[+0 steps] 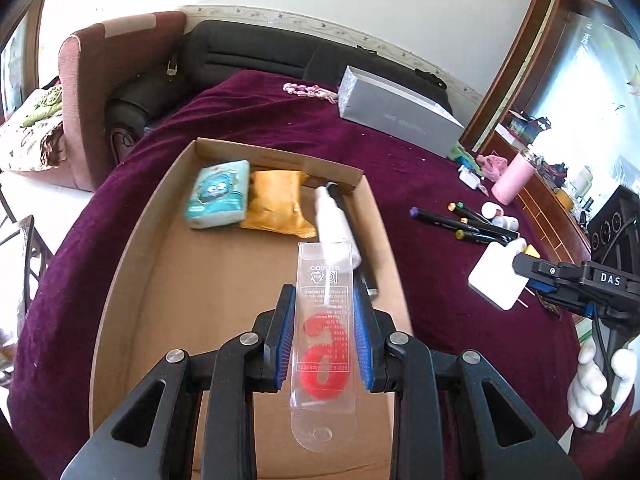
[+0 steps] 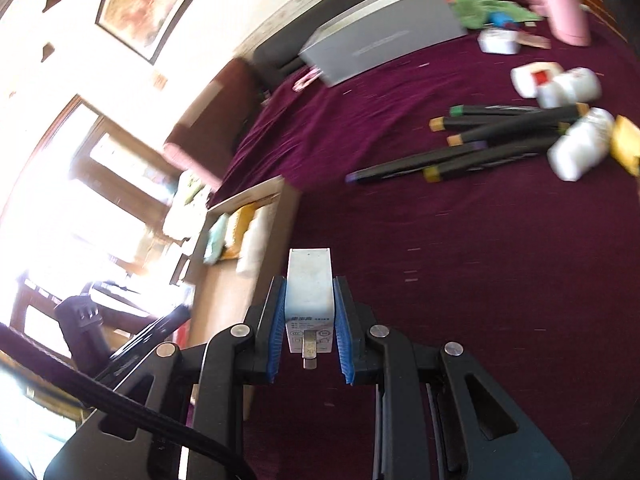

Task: Organize objects
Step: 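Carry the pencil case and white plug into the cardboard box with both grippers, then open both grippers to release the pencil case and plug in the box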

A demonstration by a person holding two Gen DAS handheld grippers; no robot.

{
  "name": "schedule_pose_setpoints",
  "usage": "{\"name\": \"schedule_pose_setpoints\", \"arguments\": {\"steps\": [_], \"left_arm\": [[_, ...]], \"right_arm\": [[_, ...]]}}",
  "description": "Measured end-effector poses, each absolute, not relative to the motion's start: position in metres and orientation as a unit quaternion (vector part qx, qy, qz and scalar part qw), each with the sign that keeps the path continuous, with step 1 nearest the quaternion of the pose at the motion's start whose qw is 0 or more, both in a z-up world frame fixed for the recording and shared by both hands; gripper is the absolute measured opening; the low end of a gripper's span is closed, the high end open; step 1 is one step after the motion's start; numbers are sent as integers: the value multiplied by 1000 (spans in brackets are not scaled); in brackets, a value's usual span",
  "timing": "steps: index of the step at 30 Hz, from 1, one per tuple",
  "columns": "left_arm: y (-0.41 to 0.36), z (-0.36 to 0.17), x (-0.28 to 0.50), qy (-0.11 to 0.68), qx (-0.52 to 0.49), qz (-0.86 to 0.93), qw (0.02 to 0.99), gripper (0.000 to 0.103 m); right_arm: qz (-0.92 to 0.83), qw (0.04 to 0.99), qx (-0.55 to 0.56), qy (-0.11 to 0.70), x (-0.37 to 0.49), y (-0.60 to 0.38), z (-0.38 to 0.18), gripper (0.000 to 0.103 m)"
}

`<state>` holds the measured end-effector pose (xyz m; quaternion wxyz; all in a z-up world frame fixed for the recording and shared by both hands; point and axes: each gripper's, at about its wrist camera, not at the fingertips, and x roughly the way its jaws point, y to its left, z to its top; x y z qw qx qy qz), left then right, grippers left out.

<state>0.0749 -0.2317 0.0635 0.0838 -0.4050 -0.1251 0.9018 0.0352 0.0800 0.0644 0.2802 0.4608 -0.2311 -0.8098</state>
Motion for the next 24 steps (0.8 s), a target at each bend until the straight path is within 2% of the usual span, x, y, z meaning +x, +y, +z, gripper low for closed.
{"name": "schedule_pose_setpoints", "arguments": {"steps": [11, 24], "left_arm": [[-256, 53, 32, -110, -431, 894, 59, 23], [-262, 27, 0, -126, -474, 870, 50, 23]], "right_arm": [[-788, 329, 486, -187, 17, -19, 67, 21], [-787, 311, 513, -145, -4, -101, 29, 21]]}}
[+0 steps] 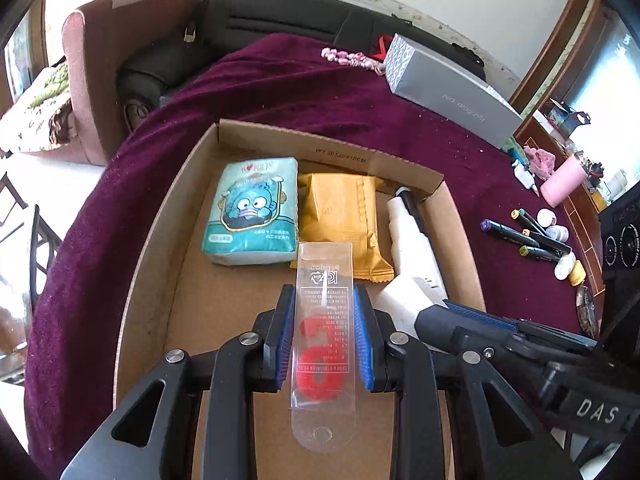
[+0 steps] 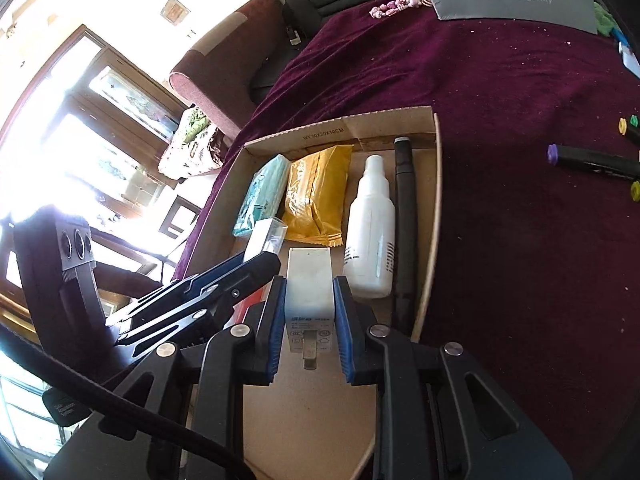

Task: Organize objects
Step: 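Open both grippers to release the pencil case and plug in the box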

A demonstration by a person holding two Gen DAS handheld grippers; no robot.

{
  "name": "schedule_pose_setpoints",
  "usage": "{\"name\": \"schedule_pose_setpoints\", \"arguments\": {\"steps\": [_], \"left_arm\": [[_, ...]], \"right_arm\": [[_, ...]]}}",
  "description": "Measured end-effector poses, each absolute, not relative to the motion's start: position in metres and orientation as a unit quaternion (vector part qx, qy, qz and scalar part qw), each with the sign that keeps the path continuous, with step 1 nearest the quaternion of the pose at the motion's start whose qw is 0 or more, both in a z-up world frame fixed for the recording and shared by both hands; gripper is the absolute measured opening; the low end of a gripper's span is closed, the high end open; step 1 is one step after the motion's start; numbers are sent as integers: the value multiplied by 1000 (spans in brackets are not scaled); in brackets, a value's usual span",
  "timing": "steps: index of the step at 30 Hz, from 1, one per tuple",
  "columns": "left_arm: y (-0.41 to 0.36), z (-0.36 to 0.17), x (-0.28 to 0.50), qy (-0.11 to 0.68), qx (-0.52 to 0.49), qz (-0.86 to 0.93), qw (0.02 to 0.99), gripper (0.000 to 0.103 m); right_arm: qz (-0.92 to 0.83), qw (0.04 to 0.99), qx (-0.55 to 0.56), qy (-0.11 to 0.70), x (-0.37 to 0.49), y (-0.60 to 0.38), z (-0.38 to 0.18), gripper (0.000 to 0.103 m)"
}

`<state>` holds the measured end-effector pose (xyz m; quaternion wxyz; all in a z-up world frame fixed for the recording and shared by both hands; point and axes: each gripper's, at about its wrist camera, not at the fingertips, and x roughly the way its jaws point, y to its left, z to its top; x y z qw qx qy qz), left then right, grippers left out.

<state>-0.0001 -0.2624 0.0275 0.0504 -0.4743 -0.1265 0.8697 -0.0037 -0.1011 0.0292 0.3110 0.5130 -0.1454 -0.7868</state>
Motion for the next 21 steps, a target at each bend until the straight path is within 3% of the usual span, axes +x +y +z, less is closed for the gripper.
{"name": "schedule_pose_setpoints", "arguments": {"steps": [9, 16, 21], "left_arm": [[-272, 21, -3, -153, -480, 862, 50, 25], [-282, 32, 4, -197, -466, 860, 66, 46], [-287, 46, 12, -206, -455, 864, 67, 49]], "right_arm": [[-790, 308, 512, -138, -5, -111, 26, 21], [-792, 306, 511, -132, -4, -109, 28, 22], [-804, 301, 497, -124, 0, -106, 39, 30]]}}
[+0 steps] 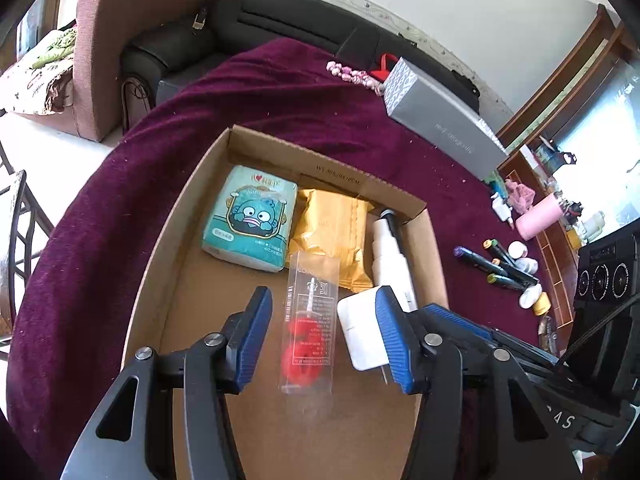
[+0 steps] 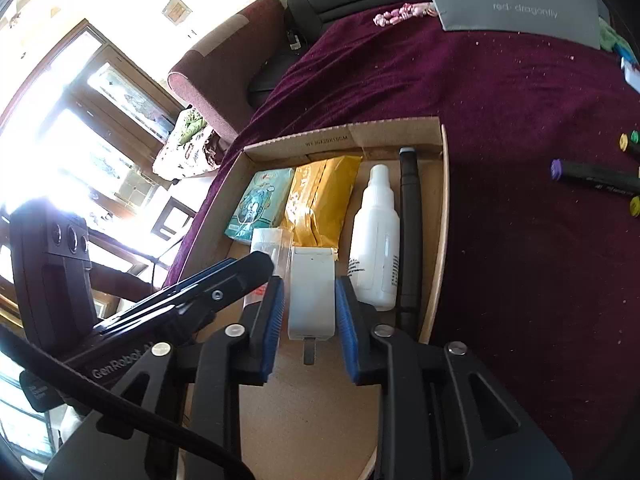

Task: Organize objects
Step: 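Open both grippers to release the pencil case and plug in the box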

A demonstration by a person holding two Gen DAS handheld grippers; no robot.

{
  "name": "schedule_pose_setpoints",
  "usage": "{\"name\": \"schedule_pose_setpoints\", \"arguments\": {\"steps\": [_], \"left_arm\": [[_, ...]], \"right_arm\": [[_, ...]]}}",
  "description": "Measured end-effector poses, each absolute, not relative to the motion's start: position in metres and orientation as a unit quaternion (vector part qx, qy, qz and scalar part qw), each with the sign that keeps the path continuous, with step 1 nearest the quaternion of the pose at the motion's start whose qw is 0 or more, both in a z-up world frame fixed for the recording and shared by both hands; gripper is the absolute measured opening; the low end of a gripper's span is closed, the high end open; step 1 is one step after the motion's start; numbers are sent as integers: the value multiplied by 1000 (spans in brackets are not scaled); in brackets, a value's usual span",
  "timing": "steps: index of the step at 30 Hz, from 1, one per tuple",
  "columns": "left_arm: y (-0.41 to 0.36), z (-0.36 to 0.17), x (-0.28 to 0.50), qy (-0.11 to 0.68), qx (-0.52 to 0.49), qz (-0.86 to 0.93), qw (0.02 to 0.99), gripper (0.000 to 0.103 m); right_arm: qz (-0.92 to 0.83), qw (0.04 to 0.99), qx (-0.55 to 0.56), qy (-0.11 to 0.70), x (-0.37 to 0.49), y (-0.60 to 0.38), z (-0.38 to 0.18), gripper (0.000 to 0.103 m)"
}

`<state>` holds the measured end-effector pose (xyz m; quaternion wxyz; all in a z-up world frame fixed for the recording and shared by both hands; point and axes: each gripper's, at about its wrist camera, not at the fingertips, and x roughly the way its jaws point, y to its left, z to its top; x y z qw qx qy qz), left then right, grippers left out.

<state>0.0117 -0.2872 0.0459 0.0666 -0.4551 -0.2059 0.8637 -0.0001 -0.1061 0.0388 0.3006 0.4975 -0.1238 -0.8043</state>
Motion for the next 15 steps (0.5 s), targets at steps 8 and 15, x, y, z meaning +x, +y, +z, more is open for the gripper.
{"name": "schedule_pose_setpoints", "arguments": {"steps": [8, 15], "left_arm": [[-282, 66, 30, -209, -442, 870, 69, 52], [-246, 88, 47, -202, -436, 869, 121, 60]], "right_arm": [[-819, 295, 475, -129, 9, -89, 58, 43], [-818, 287, 470, -164, 20, -54, 60, 43]]}}
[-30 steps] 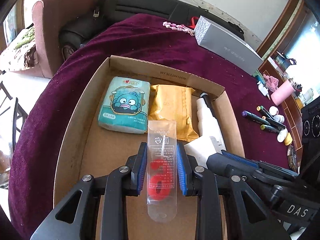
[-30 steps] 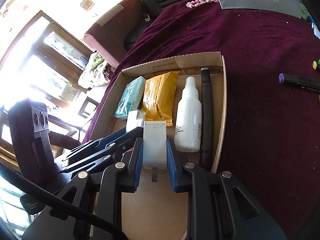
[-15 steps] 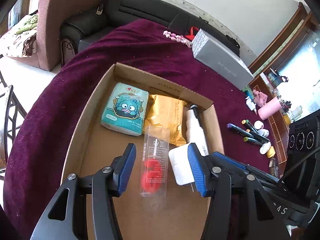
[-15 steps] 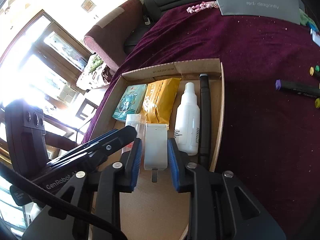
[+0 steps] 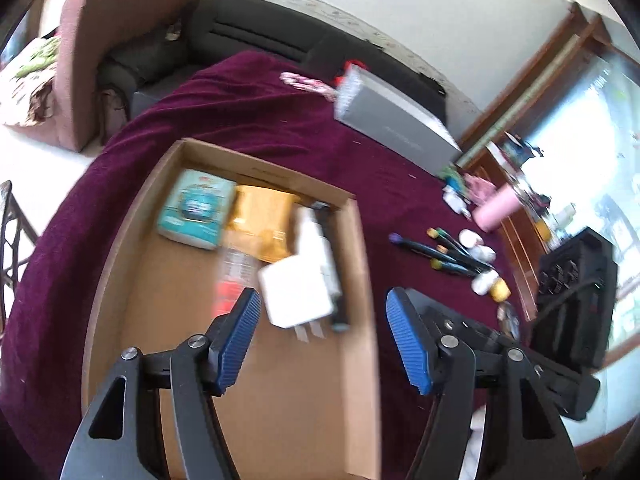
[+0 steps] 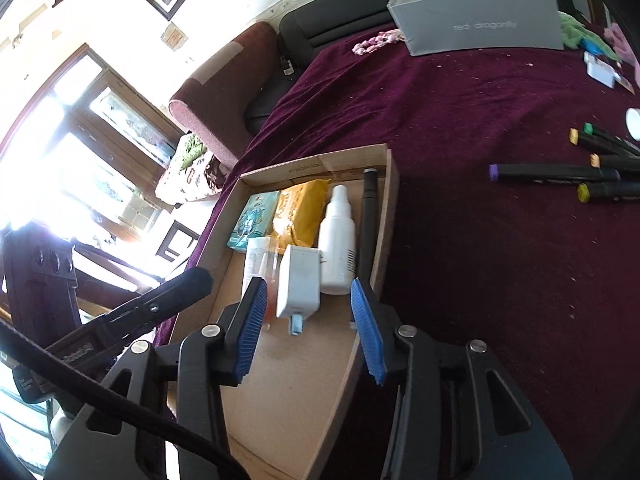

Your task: Organize objects

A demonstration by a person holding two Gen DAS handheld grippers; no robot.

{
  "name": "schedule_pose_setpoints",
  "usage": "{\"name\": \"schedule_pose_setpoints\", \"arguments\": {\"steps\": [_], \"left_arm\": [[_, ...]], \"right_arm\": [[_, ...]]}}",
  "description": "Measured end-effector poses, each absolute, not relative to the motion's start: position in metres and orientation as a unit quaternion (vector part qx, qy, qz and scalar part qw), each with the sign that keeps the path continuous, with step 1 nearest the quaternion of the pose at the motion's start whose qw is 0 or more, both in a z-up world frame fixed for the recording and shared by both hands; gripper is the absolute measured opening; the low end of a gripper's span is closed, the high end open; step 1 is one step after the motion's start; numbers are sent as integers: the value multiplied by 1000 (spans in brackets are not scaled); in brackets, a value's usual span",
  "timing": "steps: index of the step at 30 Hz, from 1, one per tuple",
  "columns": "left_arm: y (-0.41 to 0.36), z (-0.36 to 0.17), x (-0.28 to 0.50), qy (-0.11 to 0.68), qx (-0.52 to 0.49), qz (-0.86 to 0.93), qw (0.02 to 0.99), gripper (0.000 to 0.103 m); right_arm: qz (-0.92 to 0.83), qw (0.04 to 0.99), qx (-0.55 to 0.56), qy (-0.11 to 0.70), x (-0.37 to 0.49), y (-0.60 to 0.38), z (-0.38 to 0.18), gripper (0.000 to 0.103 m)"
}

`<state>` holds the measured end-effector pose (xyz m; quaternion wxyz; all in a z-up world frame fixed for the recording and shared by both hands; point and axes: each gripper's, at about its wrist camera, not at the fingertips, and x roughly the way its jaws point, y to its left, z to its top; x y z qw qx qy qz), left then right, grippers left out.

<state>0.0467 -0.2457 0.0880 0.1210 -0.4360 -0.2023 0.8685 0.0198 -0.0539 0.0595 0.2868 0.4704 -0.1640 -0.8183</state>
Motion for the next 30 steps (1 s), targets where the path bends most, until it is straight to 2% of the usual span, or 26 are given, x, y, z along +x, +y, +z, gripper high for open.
{"name": "schedule_pose_setpoints", "arguments": {"steps": [4, 14, 22, 30], "left_arm": [[-207, 98, 53, -169, -434, 873, 146, 60], [-112, 110, 76, -32, -402, 904, 139, 60], [-49, 70, 54, -28, -449, 876, 173, 60], [-29, 23, 35, -28, -475, 862, 174, 59]], "right_arm": [[-825, 268, 461, -187, 27, -19, 60, 49], [-836, 233, 445, -220, 41, 49, 58, 50], [-850, 176, 432, -244, 51, 129, 51, 52], [-861, 95, 394, -306, 57, 236, 49, 52]]}}
